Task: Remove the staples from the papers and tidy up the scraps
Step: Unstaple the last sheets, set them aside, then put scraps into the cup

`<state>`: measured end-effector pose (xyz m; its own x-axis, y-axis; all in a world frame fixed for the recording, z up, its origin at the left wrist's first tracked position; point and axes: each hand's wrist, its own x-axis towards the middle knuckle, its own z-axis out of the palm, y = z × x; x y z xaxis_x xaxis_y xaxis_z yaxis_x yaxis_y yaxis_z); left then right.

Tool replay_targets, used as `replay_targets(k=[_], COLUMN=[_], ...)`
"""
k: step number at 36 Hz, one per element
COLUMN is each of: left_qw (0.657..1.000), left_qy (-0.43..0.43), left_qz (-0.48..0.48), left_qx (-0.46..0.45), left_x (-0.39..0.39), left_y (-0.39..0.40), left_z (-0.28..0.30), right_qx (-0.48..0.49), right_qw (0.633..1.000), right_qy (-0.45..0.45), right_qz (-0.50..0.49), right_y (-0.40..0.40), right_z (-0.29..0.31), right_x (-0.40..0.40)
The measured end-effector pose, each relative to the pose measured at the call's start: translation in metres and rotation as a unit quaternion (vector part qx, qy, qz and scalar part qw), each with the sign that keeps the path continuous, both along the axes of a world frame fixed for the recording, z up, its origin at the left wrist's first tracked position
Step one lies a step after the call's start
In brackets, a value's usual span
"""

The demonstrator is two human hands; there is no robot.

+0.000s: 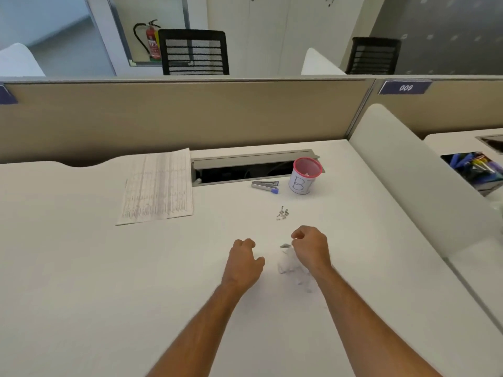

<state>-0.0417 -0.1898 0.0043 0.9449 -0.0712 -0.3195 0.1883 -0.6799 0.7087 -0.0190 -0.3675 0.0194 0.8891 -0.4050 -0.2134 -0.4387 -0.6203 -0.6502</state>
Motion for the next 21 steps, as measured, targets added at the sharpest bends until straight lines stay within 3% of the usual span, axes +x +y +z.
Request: replay_targets(k=[6, 9, 16, 21], left_qw=[0.998, 0.996, 0.994, 0.991], left_qy=[0.025, 0.037, 0.009, -0.007], left_qz=[-0.041, -0.06, -0.073, -0.094], left_qx=[0.035, 0.06, 0.08, 0.098], left_x=[-0.006, -0.004, 0.007, 0.016], left_y=[-0.039, -0.057, -0.075, -0.079], left_z=[-0.006, -0.011, -0.017, -0.018], right_qx=[-0.015, -0.029, -0.12, -0.148], right_qw=[0.999, 0.995, 0.944, 0.927], right_qy=[0.035, 0.094, 0.268, 0.311], right_qz=[-0.01, 0.019, 0.147, 0.148], right_y=[-0.035, -0.052, -0.065, -0.063], right_z=[-0.004, -0.005, 0.003, -0.014], right_x=[-0.013, -0.019, -0.043, -0.066])
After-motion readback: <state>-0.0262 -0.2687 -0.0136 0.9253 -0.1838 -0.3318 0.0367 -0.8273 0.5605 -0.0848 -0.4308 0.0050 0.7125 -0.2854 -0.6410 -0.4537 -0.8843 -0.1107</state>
